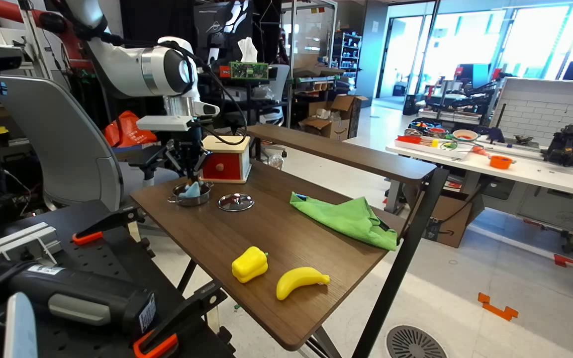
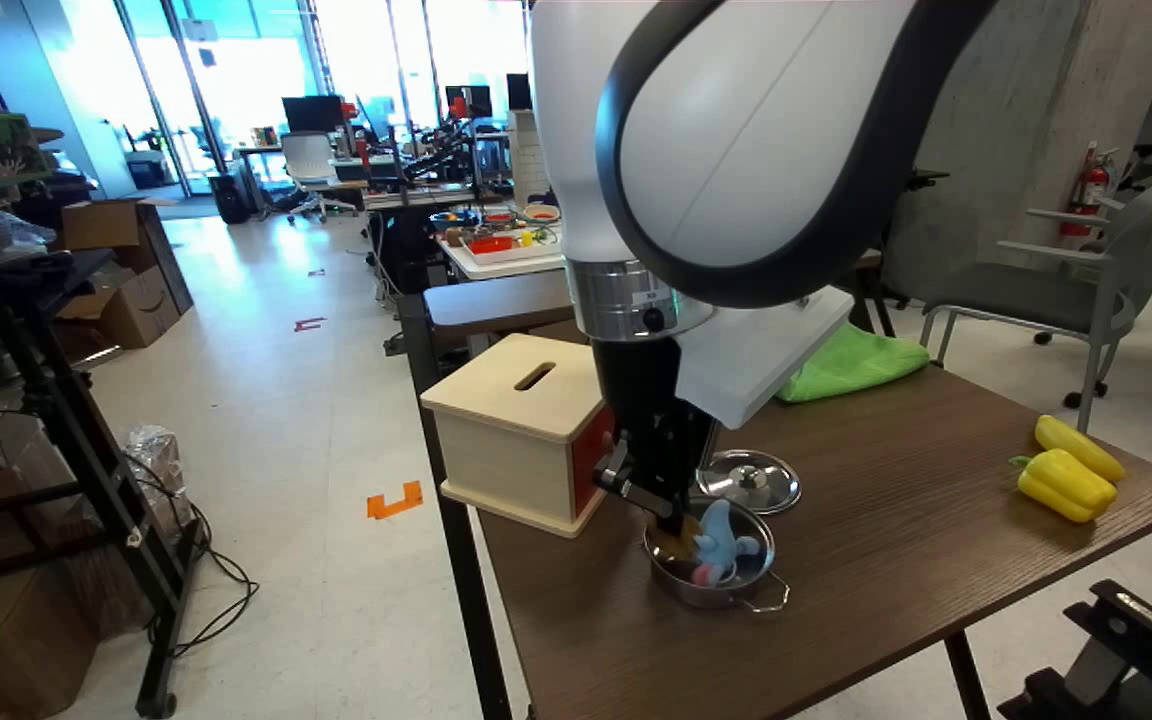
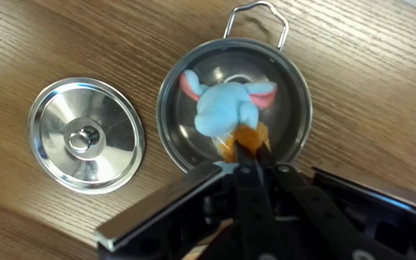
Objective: Remove the toy from the bowl and put it on the table
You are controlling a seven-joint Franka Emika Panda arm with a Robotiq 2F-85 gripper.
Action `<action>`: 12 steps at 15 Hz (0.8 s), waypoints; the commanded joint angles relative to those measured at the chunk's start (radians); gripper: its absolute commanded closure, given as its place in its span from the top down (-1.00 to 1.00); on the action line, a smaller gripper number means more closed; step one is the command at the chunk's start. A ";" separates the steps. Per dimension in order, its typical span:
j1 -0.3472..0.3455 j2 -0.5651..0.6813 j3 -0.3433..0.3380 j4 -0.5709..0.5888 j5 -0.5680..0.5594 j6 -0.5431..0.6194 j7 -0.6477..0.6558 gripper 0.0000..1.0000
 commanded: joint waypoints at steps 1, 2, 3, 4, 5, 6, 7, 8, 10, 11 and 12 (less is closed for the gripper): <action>0.019 0.002 -0.016 0.023 0.006 -0.033 -0.011 -0.98; 0.016 -0.010 -0.013 0.014 0.010 -0.030 -0.012 -0.97; 0.013 -0.020 -0.011 0.007 0.012 -0.027 -0.013 -0.97; 0.010 -0.039 -0.009 -0.006 0.014 -0.019 -0.011 -0.97; 0.005 -0.056 -0.007 -0.015 0.018 -0.015 -0.010 -0.97; -0.007 -0.077 0.000 -0.024 0.030 -0.019 -0.017 -0.97; -0.015 -0.092 0.001 -0.027 0.039 -0.017 -0.016 -0.97; -0.024 -0.115 -0.001 -0.036 0.046 -0.013 -0.013 -0.97; -0.049 -0.159 -0.007 -0.046 0.064 -0.029 -0.011 -0.97; -0.066 -0.178 -0.010 -0.050 0.078 -0.032 -0.011 -0.97; -0.085 -0.201 -0.017 -0.061 0.094 -0.033 -0.006 -0.97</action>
